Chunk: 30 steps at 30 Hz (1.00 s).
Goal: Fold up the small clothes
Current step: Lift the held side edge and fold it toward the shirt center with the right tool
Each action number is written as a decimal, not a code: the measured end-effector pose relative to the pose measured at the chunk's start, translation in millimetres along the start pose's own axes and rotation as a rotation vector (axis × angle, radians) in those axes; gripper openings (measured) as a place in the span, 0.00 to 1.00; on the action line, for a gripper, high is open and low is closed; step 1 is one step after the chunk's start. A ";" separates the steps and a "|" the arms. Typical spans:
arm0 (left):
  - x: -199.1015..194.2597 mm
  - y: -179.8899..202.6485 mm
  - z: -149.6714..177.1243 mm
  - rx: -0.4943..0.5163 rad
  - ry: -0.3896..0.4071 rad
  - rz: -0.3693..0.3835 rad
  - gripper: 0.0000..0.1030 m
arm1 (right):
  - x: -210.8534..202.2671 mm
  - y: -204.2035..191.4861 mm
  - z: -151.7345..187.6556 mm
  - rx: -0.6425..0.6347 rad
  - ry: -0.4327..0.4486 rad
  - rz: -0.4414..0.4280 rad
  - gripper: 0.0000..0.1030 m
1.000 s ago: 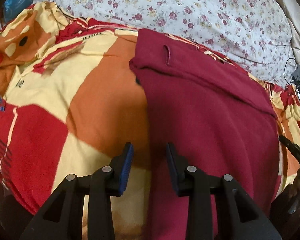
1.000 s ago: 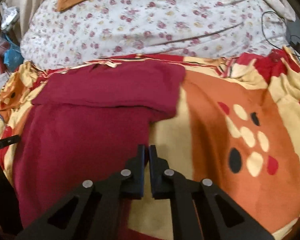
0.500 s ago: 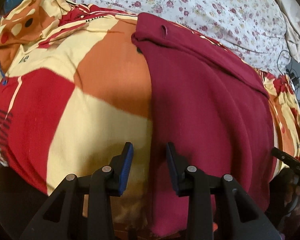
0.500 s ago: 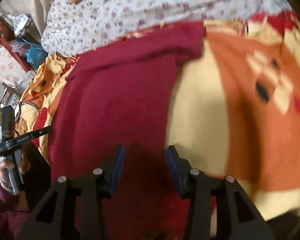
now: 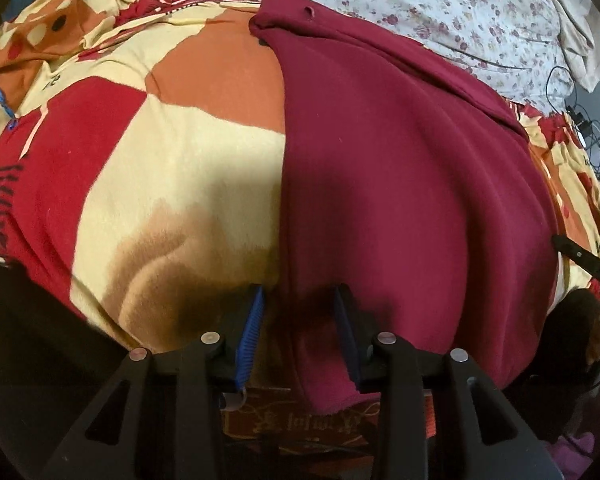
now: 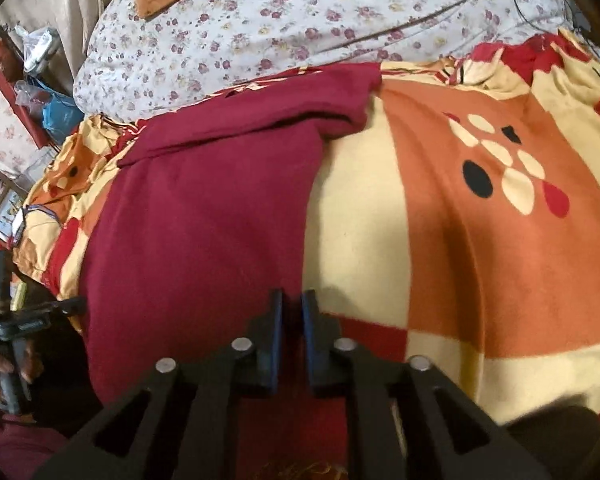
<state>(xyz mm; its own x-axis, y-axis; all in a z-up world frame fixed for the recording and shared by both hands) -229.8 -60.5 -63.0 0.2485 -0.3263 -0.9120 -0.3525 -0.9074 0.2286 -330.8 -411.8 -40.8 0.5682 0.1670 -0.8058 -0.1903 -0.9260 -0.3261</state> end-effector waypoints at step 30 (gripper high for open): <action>9.4 -0.3 22.9 -0.058 -0.077 0.065 0.32 | 26.1 -40.9 101.6 0.038 -0.362 -0.233 0.71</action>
<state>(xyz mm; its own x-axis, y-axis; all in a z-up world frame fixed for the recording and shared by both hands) -248.0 -57.2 -79.4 0.1559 -0.3659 -0.9175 -0.3124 -0.8994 0.3056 -389.5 -335.2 -98.7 0.2834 0.4842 -0.8278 -0.1233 -0.8376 -0.5321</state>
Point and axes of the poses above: each gripper's, at about its wrist camera, not at the fingertips, and x roughly the way its jaws point, y to its right, z to its underside, the point moved 9 cm from there along x, roughly the way its jaws point, and after that the axes turned 1 degree about -x, right-handed, at the moved point
